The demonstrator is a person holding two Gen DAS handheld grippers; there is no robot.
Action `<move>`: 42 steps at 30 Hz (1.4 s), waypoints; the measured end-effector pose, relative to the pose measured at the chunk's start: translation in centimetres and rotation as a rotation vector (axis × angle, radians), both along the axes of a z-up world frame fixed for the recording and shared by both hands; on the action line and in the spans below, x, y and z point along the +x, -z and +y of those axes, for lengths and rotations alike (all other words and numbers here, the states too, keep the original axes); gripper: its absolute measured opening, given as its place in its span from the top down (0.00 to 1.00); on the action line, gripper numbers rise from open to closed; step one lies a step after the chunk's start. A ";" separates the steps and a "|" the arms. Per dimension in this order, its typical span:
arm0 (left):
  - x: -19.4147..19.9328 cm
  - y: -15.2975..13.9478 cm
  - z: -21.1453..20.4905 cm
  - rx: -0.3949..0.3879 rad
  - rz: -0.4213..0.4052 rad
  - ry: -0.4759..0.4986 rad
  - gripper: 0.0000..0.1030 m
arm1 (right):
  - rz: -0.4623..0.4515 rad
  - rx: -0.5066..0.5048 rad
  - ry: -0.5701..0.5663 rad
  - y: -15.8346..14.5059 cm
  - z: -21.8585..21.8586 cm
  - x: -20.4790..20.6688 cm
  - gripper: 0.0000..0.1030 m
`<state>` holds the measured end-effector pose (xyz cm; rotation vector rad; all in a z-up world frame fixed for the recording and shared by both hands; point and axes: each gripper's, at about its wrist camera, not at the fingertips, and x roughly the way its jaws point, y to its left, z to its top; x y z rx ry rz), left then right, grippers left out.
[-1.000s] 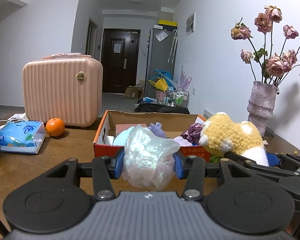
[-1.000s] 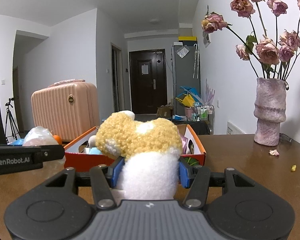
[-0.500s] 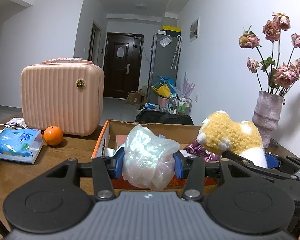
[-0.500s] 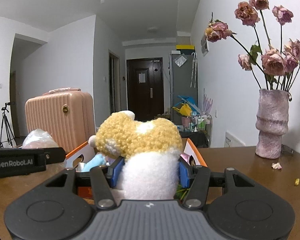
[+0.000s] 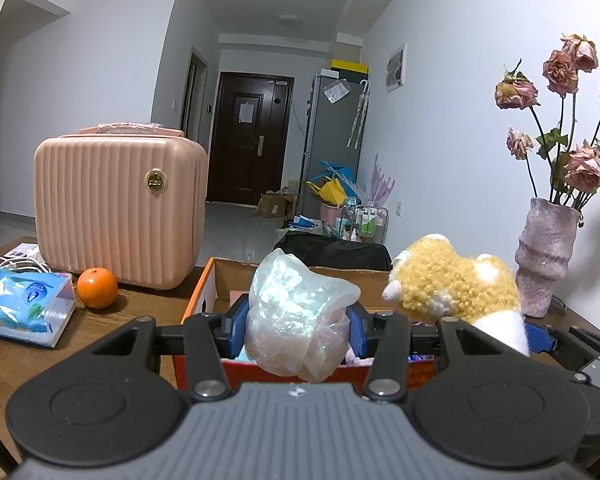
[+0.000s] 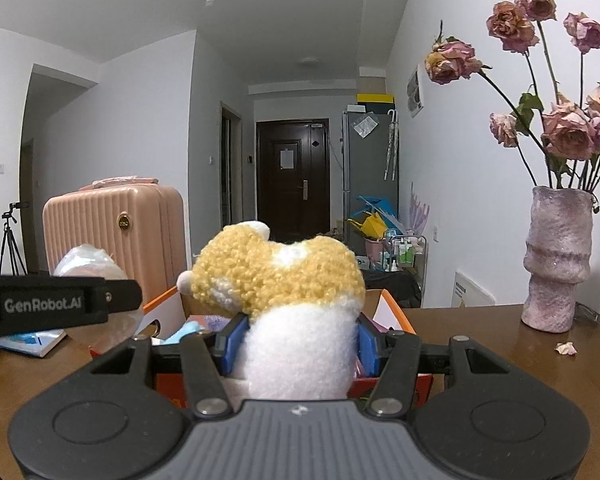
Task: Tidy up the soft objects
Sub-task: 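Carry the wrapped ball and plush hamster over the cardboard box with both tools, then open both tools to drop the wrapped ball and hamster into the box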
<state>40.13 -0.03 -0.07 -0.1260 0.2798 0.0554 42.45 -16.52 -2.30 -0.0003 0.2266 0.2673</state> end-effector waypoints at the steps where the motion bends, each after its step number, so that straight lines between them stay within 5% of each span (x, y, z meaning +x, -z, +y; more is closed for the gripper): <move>1: 0.2 0.0 0.0 0.000 -0.002 -0.001 0.53 | 0.000 -0.002 -0.001 0.1 0.1 0.3 0.47; 42: 11.7 1.8 1.7 0.002 0.043 -0.063 0.52 | 0.044 -0.050 0.022 2.0 1.7 11.6 0.46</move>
